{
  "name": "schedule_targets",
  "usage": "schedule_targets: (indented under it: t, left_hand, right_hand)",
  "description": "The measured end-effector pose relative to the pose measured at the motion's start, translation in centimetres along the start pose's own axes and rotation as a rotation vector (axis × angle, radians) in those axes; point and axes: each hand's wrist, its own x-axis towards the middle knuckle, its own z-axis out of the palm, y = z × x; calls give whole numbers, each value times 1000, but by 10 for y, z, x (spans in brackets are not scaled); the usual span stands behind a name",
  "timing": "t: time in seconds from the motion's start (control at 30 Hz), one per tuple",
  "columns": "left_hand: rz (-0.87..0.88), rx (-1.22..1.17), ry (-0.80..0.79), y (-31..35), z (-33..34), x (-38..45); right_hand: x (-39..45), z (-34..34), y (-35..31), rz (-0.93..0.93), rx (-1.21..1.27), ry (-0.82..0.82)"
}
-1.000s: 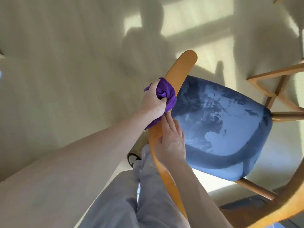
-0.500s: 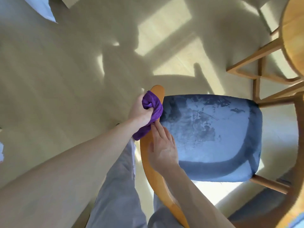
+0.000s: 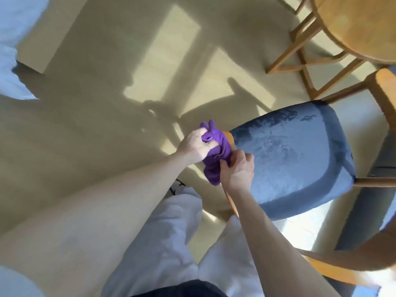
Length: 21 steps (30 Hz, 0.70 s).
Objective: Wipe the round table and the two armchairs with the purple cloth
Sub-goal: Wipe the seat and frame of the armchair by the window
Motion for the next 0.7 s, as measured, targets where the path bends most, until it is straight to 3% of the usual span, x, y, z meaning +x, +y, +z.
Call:
schedule_targets:
  t: [0.17,0.33,0.47,0.7]
  left_hand:
    - [140,253,-120,11,-47,-36]
    - [453,350,-203,40,-95,-63]
    - [616,262,-207,71,-114,-91]
    - [658,127,-240,110,-136,-150]
  right_hand:
    - [-41,-19,-15,-71,332,51]
    - [-75,-67,-43,-31,753,54]
    - [-86,-102,-58,-69,742,130]
    - [-155,-138,-72,-141,618,320]
